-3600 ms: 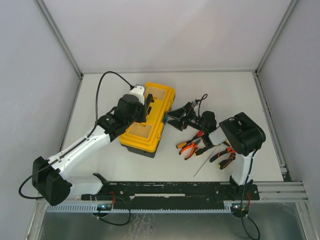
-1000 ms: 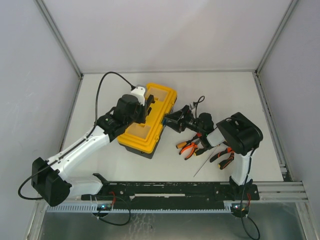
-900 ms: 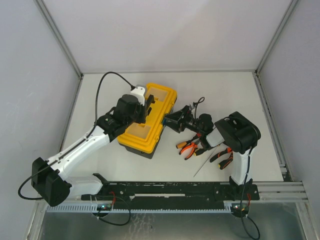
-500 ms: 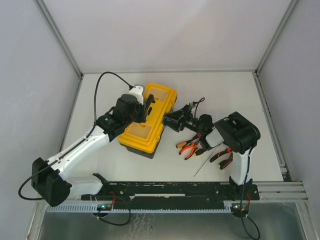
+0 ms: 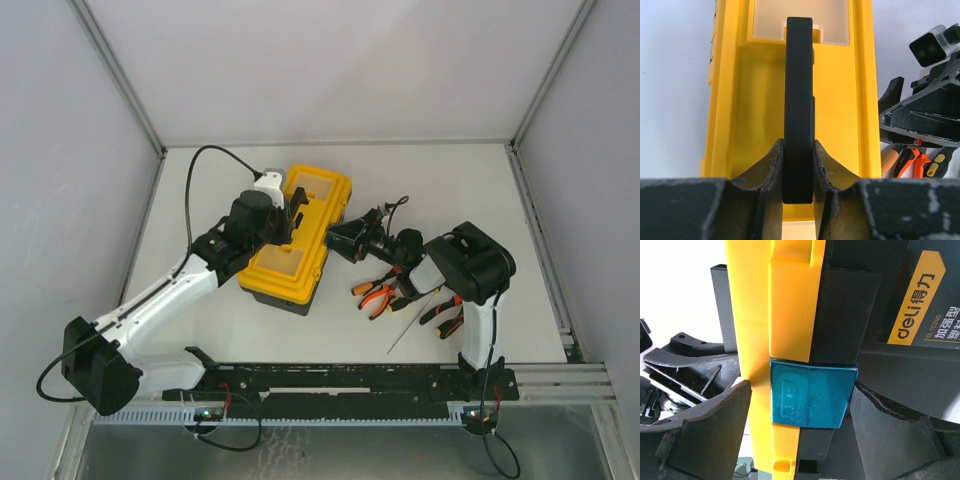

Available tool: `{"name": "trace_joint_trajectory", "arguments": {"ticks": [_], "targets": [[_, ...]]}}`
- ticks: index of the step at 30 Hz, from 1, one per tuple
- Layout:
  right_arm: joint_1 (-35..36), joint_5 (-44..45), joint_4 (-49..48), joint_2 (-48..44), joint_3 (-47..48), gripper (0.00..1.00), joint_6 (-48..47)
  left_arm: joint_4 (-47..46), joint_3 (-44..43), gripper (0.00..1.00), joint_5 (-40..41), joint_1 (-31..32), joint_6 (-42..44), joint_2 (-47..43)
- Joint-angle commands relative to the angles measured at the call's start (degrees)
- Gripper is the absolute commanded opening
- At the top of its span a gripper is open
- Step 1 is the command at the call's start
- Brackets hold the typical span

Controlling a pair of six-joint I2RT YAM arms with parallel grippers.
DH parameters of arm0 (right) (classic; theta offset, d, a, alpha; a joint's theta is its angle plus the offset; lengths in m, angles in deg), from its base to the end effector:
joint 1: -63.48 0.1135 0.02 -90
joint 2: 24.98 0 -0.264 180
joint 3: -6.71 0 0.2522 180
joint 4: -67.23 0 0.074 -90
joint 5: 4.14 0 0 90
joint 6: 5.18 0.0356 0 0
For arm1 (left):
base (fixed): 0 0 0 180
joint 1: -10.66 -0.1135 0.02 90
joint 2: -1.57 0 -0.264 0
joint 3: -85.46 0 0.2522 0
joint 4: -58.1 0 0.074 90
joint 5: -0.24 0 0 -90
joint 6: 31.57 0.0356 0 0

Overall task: Pack the tool kit
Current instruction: Open the toolbox at the center of the board.

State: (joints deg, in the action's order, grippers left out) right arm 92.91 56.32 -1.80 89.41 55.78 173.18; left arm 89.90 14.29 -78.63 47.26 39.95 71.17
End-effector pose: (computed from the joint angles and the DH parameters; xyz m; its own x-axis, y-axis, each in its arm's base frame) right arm 0.2867 0.1819 0.1316 -0.8540 0.5167 -0.0604 -0.0808 -0.0170 0.9966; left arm 0.2242 -0.1580 0.3130 -0.5263 0.0035 -0.8503 0.2997 0.9366 -0.1817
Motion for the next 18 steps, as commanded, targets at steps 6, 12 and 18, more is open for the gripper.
{"name": "trace_joint_trajectory", "arguments": {"ticks": [6, 12, 18], "targets": [[2.10, -0.15, -3.53, 1.56, 0.99, 0.76, -0.23, -0.30, 3.41, 0.00, -4.35, 1.28, -5.49, 0.36], [3.03, 0.13, -3.60, 1.66, 1.82, 0.73, 0.09, -1.14, 3.35, 0.00, -6.71, 1.28, -5.23, 1.36], [3.46, 0.13, -3.53, 1.89, 2.58, 0.55, -0.14, -1.60, 3.51, 0.00, -8.11, 1.28, -4.80, 1.45]]}}
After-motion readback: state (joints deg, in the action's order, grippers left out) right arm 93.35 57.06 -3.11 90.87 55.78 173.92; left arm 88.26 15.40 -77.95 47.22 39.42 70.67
